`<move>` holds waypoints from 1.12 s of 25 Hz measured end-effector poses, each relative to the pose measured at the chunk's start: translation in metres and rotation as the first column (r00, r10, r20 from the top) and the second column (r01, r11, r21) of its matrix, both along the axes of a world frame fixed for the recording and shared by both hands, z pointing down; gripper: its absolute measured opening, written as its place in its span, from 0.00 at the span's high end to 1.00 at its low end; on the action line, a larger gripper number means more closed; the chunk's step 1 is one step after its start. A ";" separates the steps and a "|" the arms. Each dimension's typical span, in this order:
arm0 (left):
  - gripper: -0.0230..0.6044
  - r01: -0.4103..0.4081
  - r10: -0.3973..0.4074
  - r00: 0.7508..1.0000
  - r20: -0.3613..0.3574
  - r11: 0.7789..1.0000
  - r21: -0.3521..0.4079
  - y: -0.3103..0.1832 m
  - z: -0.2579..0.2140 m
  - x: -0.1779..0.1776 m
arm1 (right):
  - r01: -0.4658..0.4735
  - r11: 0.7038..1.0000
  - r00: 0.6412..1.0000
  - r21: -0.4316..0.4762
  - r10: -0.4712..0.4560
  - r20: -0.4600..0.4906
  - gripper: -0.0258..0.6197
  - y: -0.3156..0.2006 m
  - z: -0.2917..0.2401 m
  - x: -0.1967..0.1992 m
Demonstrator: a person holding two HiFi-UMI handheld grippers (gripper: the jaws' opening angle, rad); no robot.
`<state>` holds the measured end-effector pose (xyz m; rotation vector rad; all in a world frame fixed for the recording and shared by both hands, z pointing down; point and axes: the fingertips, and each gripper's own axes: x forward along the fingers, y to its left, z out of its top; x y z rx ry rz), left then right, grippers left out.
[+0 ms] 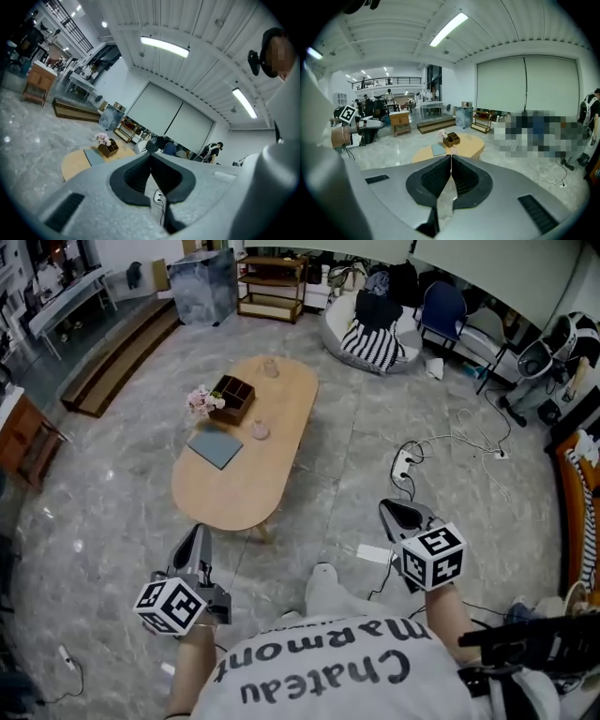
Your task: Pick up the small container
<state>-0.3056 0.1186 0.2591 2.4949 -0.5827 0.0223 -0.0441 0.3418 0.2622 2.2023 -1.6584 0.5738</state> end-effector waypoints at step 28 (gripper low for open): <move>0.94 0.250 -0.249 0.968 0.026 0.959 -0.133 -0.098 0.058 0.155 | 0.211 0.977 0.951 0.044 -0.215 0.223 0.94 -0.230 0.055 0.224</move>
